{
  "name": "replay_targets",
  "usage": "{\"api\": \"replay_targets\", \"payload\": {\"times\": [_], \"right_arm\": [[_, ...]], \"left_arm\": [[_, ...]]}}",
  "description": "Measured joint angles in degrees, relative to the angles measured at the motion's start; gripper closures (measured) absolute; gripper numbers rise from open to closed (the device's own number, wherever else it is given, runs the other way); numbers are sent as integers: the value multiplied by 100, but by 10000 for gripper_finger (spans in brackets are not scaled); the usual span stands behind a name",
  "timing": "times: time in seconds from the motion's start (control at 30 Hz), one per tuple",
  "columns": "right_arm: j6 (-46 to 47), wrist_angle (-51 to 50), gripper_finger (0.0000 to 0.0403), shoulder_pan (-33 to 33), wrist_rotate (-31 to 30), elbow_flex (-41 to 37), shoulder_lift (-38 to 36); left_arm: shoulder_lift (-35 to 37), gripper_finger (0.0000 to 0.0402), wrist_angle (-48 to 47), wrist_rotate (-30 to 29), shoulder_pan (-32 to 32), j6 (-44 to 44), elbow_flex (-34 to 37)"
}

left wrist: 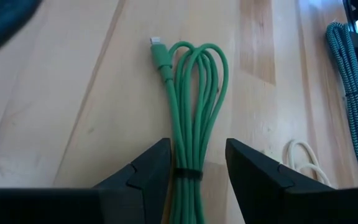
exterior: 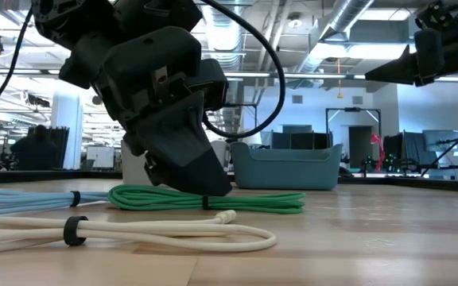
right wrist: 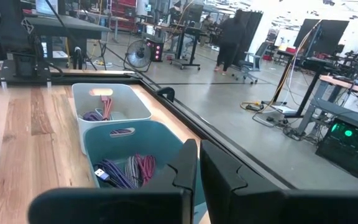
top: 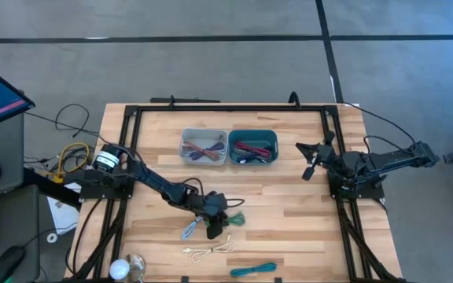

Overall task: Pick & Place USB Port
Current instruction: Put the green charger cable into the white bin

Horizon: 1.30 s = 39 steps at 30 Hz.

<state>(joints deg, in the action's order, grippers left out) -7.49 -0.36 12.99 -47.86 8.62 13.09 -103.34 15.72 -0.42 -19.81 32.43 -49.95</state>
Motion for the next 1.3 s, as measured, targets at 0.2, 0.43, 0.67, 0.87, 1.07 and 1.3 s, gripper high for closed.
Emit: {"api": "replay_targets", "payload": {"times": [0.2, 0.43, 0.67, 0.87, 1.07, 1.3], "right_arm": [[0, 2, 390, 0, -1, 0, -1], [0, 4, 390, 0, 0, 0, -1], [0, 4, 390, 0, 0, 0, -1], [0, 2, 390, 0, 0, 0, 1], [0, 19, 390, 1, 0, 2, -3], [0, 17, 390, 4, 0, 2, -3]], "left_arm": [[-14, 256, 46, -69, 2, -60, 7], [-29, 334, 54, -192, 24, -56, 20], [-28, 384, 154, -252, 22, -163, 28], [98, 390, 445, -260, 41, -781, 35], [628, 392, 343, -379, 177, -1406, 54], [1659, 392, -525, -840, 411, -2270, 42]]}}
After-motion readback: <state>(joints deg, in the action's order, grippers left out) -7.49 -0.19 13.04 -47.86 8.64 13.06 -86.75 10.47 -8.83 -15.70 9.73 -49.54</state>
